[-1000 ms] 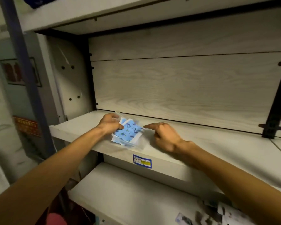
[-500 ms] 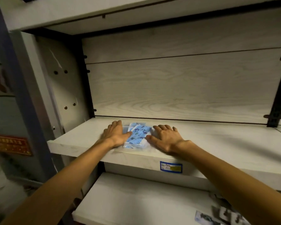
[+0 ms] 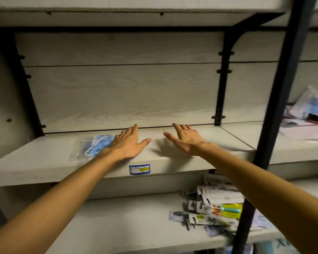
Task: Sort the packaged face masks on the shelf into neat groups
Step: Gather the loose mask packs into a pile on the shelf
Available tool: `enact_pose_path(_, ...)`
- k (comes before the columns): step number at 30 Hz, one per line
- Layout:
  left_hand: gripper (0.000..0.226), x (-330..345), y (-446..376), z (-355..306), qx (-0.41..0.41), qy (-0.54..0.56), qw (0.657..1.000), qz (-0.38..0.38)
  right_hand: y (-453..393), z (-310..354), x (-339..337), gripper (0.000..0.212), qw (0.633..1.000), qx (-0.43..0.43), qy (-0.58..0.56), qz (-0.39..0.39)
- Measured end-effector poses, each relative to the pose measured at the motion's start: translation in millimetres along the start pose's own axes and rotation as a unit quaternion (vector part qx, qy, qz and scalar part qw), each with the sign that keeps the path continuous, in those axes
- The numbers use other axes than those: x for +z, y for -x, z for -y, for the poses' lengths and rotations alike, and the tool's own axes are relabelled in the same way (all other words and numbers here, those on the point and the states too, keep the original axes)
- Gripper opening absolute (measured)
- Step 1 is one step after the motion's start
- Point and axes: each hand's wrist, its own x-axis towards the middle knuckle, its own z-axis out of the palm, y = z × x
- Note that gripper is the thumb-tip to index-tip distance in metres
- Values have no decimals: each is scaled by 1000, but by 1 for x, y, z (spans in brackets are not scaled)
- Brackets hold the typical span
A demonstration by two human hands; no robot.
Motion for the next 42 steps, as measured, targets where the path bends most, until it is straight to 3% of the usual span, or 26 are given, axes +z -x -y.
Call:
enact_pose_path(5, 77, 15, 19, -95, 84, -34, 995, -46, 69, -82, -43, 70, 994, -40, 74, -72)
enact_pose_path(11, 60, 32, 58, -217, 171, -77, 979, -83, 174, -190, -91, 51, 979, -95, 146, -101)
enact_pose_path(21, 53, 54, 69, -422, 309, -59, 947, -59, 283, -348, -153, 61, 977, 23, 176, -119)
enact_pose_path(28, 54, 76, 3, -514, 346, -97, 932, -46, 285, -442, -160, 59, 971, 101, 182, -115)
enact_pose_path(35, 60, 97, -97, -585, 343, -106, 931, -61, 230, -536, -198, 60, 957, 190, 192, -103)
enact_pose_path(42, 61, 110, -174, -634, 327, -88, 938, -69, 188, -623, -217, 60, 944, 300, 101, -89)
